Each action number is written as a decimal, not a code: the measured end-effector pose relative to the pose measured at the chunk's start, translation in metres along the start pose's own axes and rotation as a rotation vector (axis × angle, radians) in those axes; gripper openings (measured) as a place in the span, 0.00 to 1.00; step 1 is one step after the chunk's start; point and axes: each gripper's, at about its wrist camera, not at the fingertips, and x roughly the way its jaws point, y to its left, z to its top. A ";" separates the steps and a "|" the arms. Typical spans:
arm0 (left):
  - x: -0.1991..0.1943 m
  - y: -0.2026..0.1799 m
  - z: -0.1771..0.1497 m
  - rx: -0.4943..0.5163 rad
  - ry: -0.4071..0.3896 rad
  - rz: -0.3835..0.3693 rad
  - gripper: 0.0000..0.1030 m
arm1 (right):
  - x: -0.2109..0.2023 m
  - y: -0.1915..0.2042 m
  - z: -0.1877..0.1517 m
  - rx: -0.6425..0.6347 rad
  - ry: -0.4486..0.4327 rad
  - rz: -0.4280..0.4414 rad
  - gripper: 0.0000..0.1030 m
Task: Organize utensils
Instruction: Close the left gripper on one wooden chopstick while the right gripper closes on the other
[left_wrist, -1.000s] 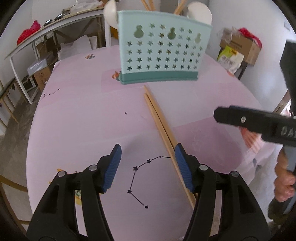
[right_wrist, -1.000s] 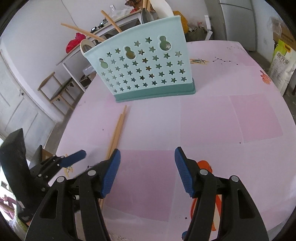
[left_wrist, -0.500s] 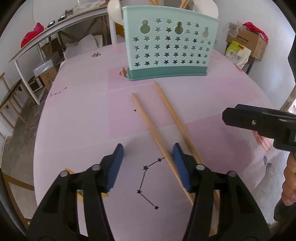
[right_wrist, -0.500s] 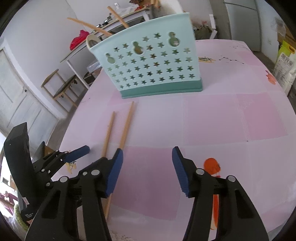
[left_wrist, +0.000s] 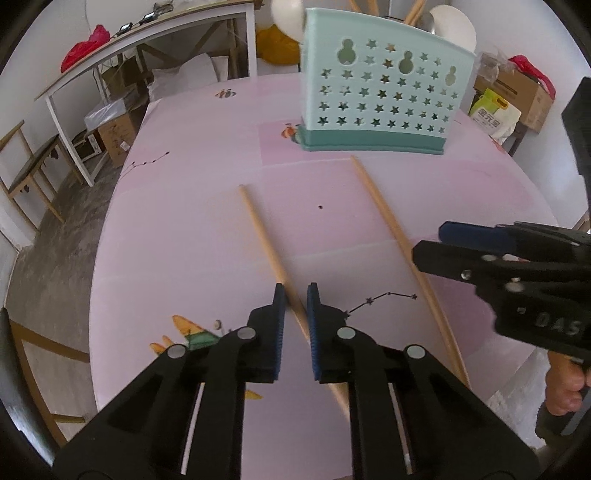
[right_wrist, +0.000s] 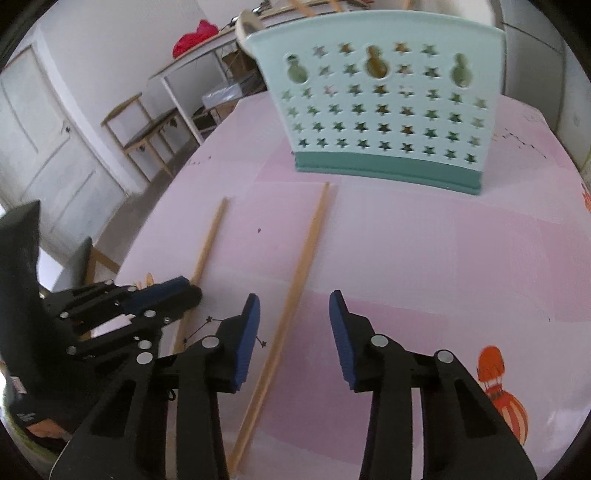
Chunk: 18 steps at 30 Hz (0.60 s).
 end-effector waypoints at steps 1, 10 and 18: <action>0.000 0.001 -0.001 -0.003 0.000 0.003 0.08 | 0.003 0.003 0.001 -0.010 0.005 -0.008 0.33; -0.004 0.020 -0.006 -0.061 0.006 -0.008 0.05 | 0.010 0.008 0.003 -0.027 0.024 -0.055 0.08; -0.022 0.032 -0.029 -0.124 0.051 -0.049 0.05 | -0.017 -0.013 -0.025 -0.002 0.076 -0.060 0.07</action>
